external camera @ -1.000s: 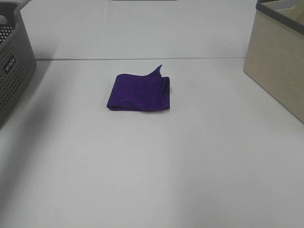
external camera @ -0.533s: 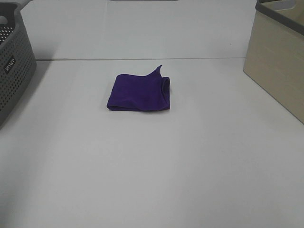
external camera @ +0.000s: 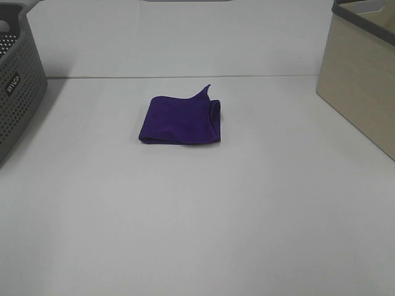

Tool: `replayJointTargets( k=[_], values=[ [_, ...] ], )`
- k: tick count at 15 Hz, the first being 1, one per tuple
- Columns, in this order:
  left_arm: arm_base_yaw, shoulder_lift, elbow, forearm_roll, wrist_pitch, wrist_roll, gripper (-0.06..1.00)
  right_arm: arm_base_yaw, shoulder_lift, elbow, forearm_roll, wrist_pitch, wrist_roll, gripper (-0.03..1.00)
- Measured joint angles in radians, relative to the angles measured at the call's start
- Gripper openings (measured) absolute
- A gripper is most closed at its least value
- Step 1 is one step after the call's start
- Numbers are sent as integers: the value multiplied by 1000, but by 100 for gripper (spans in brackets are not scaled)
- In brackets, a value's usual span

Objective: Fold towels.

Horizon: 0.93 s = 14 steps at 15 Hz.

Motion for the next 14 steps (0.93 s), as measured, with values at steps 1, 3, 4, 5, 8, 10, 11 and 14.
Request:
replayJointTargets(
  k=[1, 3, 4, 5, 8, 10, 11, 14],
  values=[
    [0, -30, 5, -7, -3, -6, 77, 0, 0, 23, 0, -3, -28, 87],
    [0, -38, 7, -17, -7, -18, 77, 0, 0, 79, 10, -54, -58, 87],
    [0, -38, 7, -17, -8, -28, 77, 0, 0, 117, 31, -84, -59, 87],
    [0, -38, 7, -18, -8, -35, 77, 0, 0, 146, 58, -121, -62, 87],
    [0, -39, 7, -28, -8, -38, 77, 0, 0, 162, 68, -150, -62, 87],
    [0, -39, 7, -31, -8, -38, 77, 0, 0, 164, 68, -152, -62, 87],
    [0, -39, 7, -31, -8, -38, 77, 0, 0, 164, 68, -152, -62, 87],
    [0, -39, 7, -31, -8, -38, 77, 0, 0, 164, 68, -152, -62, 87]
  ],
)
